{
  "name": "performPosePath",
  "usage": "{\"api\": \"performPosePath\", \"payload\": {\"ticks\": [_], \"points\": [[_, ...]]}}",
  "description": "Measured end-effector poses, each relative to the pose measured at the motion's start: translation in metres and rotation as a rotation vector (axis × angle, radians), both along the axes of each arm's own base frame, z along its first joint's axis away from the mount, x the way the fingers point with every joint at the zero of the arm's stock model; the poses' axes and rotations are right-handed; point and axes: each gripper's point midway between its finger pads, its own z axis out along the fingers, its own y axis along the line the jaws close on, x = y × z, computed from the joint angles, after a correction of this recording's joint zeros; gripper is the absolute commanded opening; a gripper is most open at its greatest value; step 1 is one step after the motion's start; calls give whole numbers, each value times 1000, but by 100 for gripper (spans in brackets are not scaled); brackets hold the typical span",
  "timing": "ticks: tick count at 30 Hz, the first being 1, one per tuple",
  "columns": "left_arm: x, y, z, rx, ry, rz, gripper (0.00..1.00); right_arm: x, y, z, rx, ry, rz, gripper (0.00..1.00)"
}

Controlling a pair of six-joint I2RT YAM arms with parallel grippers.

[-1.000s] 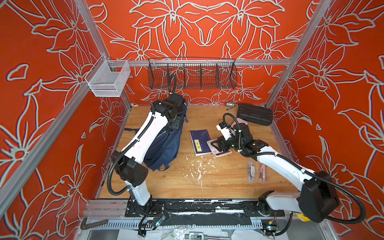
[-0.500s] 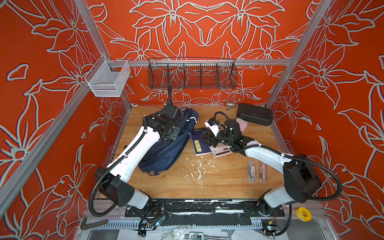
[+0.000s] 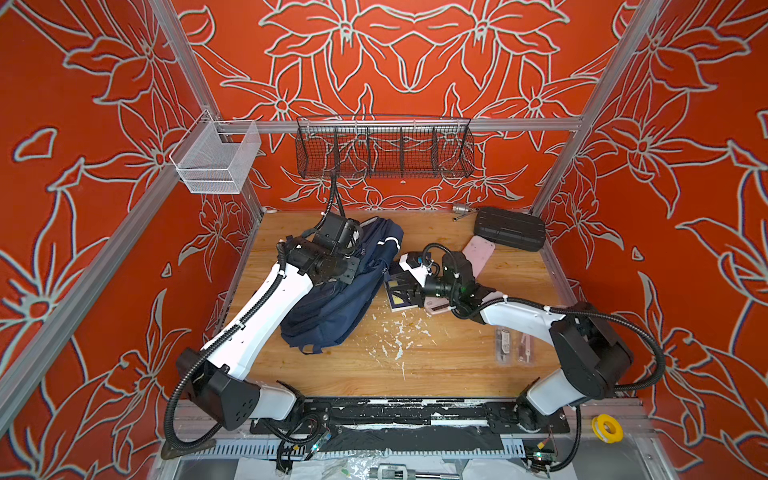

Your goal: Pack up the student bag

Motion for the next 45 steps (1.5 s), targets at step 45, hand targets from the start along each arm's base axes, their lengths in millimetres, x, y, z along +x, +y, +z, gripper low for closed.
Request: {"api": "performPosePath", "payload": {"ticks": [45], "points": [[-2, -15, 1, -75, 16, -48, 0, 11, 1, -25, 44, -65, -119, 54]]}}
